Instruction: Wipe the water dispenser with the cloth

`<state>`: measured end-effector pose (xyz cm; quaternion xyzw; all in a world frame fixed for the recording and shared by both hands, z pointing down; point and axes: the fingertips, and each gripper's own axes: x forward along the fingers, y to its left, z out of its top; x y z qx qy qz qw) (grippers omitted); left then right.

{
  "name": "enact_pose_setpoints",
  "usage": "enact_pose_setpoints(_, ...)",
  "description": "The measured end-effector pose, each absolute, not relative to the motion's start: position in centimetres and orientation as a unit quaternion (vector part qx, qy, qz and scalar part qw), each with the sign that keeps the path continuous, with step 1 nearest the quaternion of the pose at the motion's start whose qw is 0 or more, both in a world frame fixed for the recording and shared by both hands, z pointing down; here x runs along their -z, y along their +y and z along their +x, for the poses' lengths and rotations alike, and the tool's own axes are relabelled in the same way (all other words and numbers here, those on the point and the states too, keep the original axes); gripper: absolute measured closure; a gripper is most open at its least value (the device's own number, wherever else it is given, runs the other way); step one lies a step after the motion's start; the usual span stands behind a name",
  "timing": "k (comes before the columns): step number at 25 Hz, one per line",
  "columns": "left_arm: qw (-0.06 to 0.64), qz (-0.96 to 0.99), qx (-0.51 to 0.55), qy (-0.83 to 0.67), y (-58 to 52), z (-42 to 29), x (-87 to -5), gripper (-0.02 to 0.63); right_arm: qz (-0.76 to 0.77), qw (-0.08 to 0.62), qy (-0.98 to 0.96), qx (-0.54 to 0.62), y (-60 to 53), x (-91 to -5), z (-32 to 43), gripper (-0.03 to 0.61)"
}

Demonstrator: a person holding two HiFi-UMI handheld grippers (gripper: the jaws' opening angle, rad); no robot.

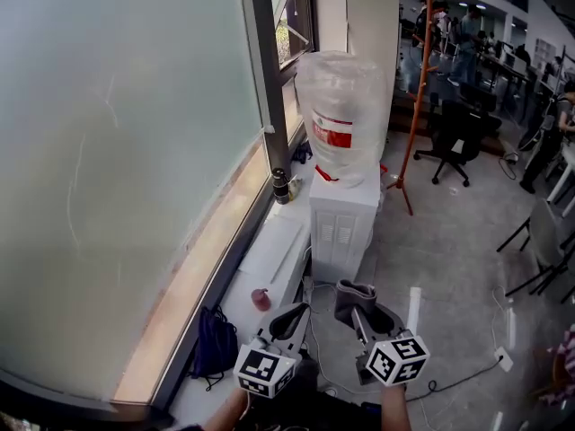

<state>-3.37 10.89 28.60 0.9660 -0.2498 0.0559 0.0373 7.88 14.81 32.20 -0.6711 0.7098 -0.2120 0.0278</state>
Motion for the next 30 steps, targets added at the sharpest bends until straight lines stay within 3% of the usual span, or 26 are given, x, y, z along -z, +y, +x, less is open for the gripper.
enact_pose_setpoints(30,0.060,0.965,-0.050,-0.251,-11.3,0.0,-30.4,0.592,-0.652,-0.075,0.713,0.247,-12.3,-36.5,14.1,0.468)
